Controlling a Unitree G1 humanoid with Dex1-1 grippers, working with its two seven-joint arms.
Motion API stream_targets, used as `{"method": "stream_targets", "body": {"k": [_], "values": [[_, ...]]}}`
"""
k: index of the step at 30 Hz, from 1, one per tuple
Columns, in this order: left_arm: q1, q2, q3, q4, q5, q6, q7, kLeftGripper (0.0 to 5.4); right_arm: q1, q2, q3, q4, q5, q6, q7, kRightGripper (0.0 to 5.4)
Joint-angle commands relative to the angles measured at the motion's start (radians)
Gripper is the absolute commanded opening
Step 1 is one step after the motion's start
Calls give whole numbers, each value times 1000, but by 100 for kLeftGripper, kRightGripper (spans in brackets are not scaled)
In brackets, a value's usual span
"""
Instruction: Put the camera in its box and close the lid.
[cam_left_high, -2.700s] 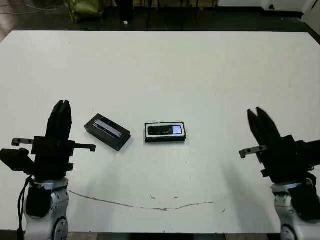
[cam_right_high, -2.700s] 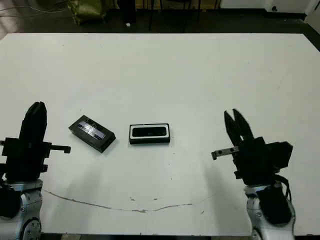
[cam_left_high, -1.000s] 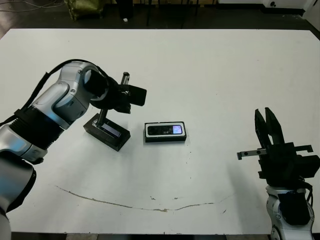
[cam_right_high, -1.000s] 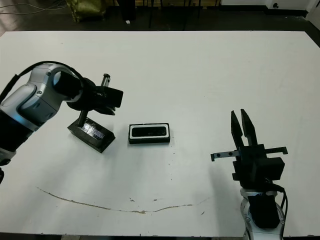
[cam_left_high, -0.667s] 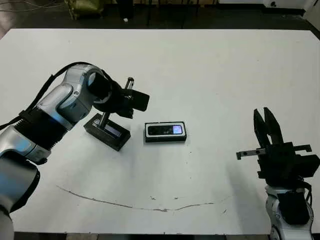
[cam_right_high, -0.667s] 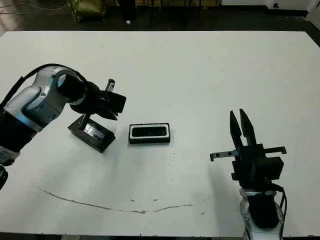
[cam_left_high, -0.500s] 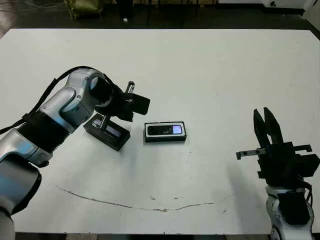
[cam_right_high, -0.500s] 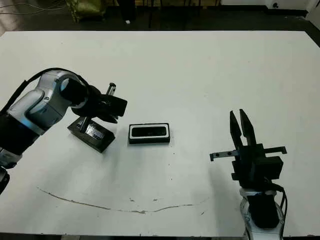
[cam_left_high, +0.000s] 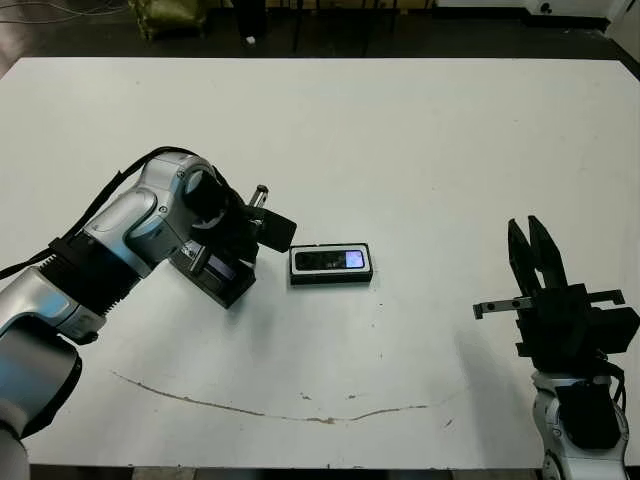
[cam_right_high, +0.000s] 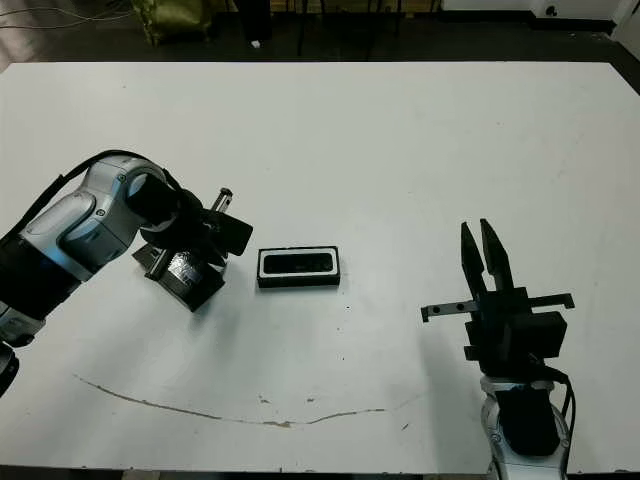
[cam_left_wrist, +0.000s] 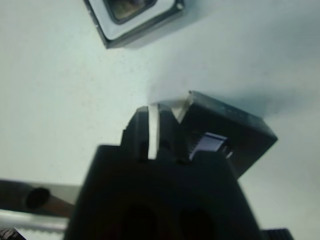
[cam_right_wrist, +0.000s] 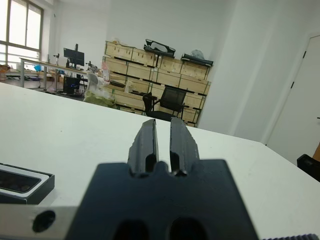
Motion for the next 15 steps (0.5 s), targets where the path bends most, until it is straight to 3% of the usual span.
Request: {"method": "stream_targets", "body": {"k": [1, 15], "values": [[33, 20, -4, 6, 2, 5, -34, 0, 17, -1, 0, 3, 3, 18, -3, 1], [61, 87, 15, -72, 7, -21, -74, 0, 31, 2, 9, -28, -23, 51, -12, 1]]}}
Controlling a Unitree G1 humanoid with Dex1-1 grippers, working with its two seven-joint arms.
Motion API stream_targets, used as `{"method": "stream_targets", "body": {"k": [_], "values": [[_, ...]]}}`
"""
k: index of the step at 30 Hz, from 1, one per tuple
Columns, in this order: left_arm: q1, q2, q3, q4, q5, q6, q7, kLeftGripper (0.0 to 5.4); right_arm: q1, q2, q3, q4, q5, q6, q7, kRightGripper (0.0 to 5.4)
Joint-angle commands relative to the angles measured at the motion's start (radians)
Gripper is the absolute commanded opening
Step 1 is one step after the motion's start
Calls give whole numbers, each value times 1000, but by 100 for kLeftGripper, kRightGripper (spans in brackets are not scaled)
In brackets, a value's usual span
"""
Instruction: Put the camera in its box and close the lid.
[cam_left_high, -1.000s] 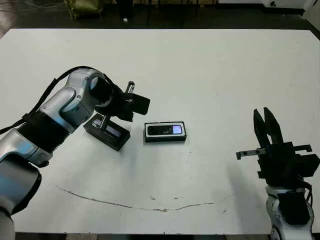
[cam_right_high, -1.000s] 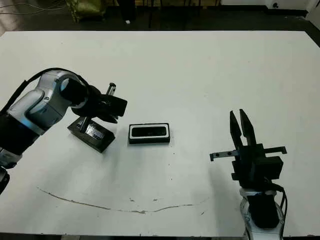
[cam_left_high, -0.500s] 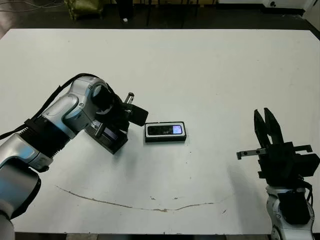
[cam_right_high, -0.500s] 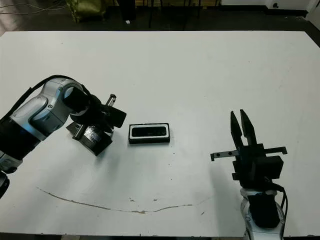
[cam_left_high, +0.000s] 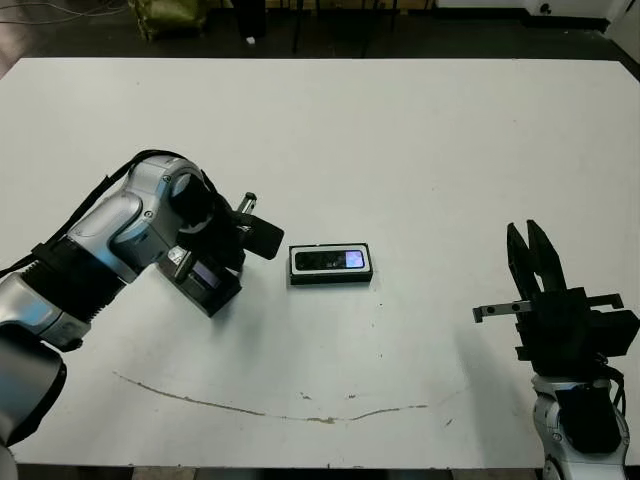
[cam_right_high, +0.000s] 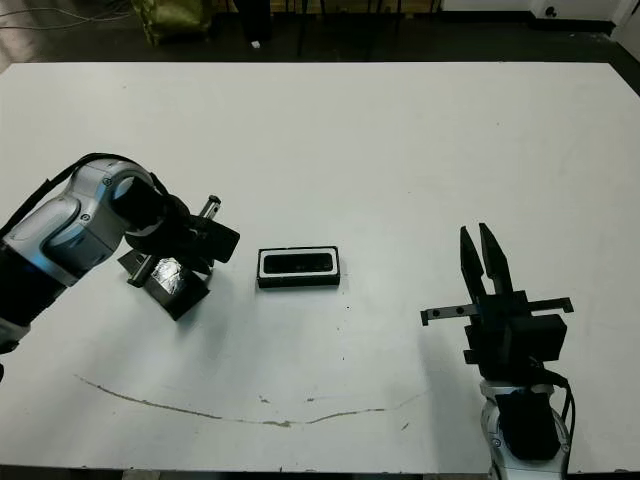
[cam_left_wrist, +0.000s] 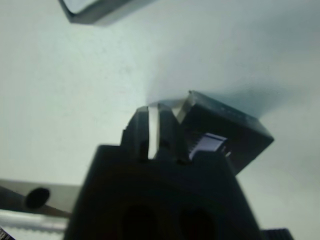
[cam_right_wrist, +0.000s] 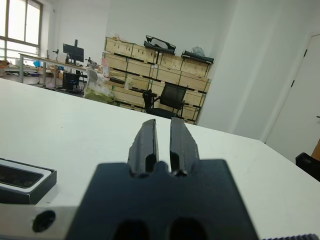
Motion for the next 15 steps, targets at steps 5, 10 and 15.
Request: {"method": "stream_targets", "body": {"k": [5, 10, 15], "values": [[38, 61, 2, -63, 10, -10, -50, 0, 18, 4, 6, 4, -12, 20, -15, 1], [61, 79, 18, -93, -4, 4, -65, 0, 23, 7, 13, -6, -23, 33, -25, 1], [76, 78, 34, -127, -24, 39, -80, 0, 14, 2, 10, 22, -4, 3, -12, 1]]}}
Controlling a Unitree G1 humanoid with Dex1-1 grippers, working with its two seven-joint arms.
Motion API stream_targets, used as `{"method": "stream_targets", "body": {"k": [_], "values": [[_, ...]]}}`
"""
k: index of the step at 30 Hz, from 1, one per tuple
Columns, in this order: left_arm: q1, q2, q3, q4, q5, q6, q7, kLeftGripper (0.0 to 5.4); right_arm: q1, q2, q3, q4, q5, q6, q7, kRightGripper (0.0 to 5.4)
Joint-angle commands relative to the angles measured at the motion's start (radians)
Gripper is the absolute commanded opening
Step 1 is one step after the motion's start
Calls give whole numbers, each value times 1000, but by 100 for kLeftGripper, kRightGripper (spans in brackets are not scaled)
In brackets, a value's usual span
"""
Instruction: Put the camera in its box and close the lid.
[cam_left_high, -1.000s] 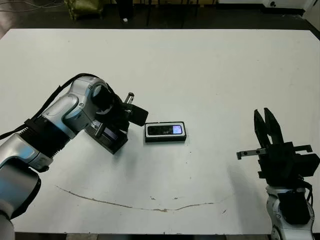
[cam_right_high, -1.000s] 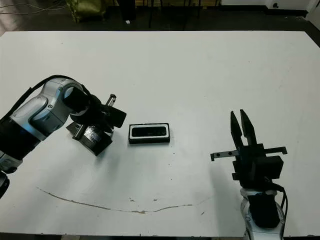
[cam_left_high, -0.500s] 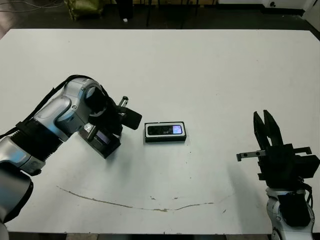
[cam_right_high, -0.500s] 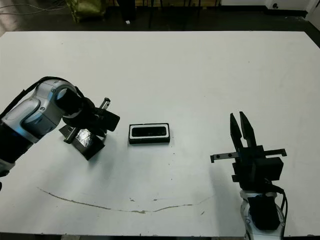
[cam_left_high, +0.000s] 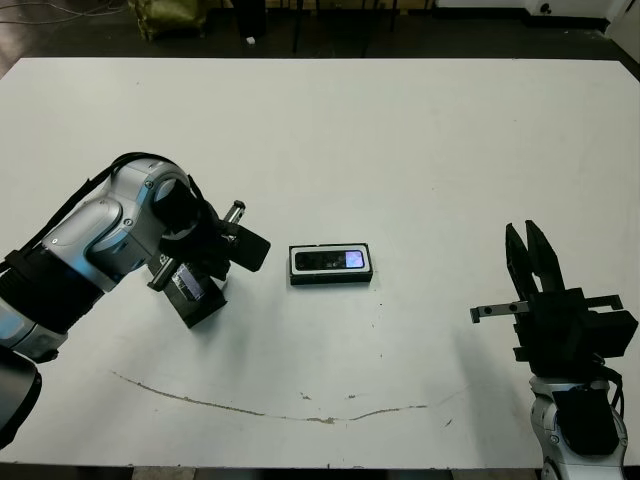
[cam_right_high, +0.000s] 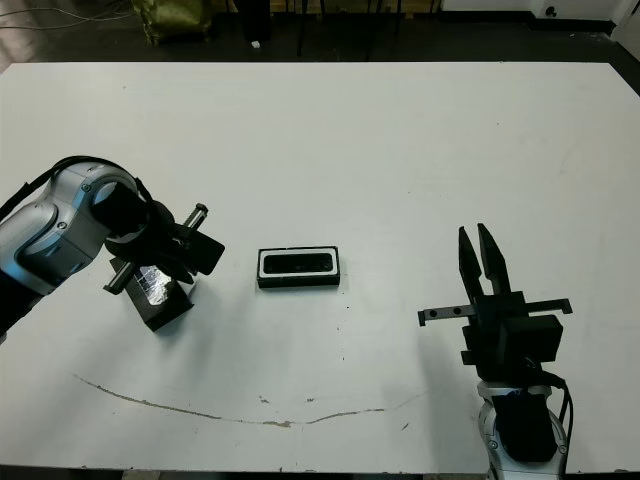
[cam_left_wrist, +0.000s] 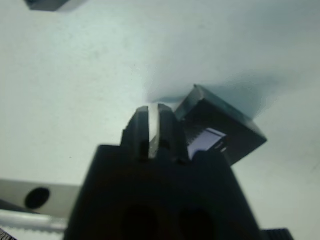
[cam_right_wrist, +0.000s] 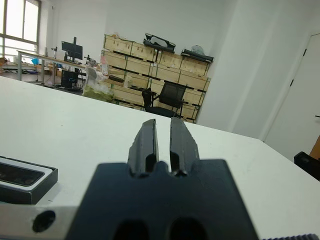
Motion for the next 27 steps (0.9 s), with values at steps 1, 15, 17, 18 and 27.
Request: {"method": "stream_targets", "body": {"k": [1, 15, 17, 18, 27], "values": [[28, 6, 9, -26, -13, 38, -23, 0, 9, -3, -3, 20, 3, -4, -1, 1], [17, 19, -17, -78, -40, 33, -69, 0, 13, 6, 4, 8, 5, 9, -2, 1], [17, 30, -30, -90, -50, 47, -70, 0, 13, 8, 4, 10, 17, 7, 0, 1], [19, 36, -35, -96, -57, 52, -70, 0, 13, 9, 5, 12, 21, 6, 1, 1], [73, 86, -57, -139, -68, -1, -70, 0, 13, 2, 3, 12, 6, 2, -2, 1]]}}
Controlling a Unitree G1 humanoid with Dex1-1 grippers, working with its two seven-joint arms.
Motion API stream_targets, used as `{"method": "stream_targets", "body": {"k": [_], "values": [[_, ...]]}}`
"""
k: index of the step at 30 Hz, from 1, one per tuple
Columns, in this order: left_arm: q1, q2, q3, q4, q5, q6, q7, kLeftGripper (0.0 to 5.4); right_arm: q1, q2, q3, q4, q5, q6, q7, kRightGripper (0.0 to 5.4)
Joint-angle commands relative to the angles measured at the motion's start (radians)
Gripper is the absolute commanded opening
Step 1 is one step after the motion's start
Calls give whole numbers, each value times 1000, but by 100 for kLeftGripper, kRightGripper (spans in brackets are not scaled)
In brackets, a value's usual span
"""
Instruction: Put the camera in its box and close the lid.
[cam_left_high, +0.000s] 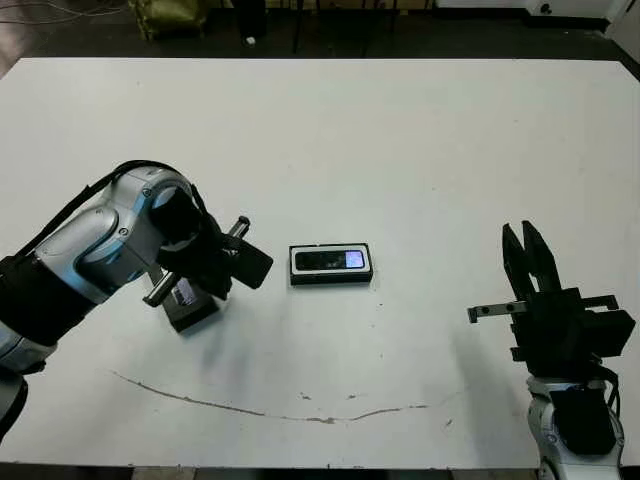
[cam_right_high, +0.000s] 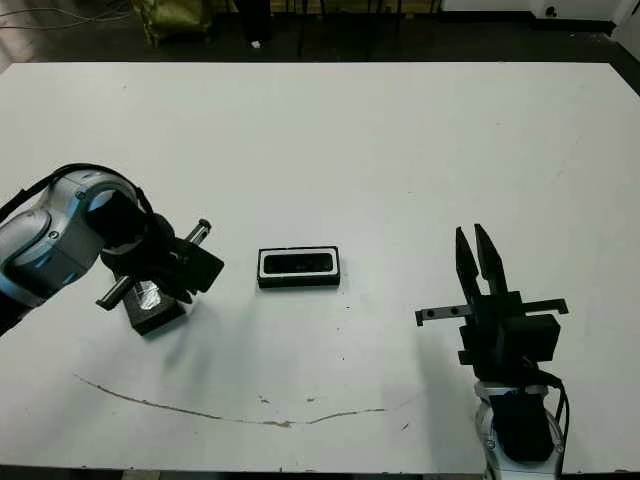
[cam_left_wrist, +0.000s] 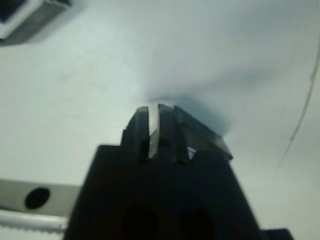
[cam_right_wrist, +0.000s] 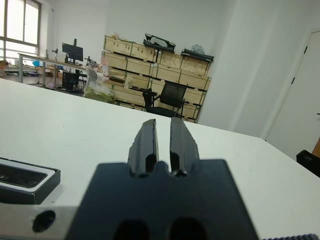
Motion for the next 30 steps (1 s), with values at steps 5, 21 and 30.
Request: {"method": "stream_targets", "body": {"k": [5, 21, 30], "values": [[48, 65, -51, -79, 2, 1, -8, 0, 8, -3, -2, 16, 11, -1, 2, 1], [70, 173, -90, -112, 14, -97, -8, 0, 12, -5, -9, 0, 6, 30, -4, 1], [76, 209, -93, -97, 13, -144, -8, 0, 20, -2, 0, -12, -2, 36, -4, 1]]}}
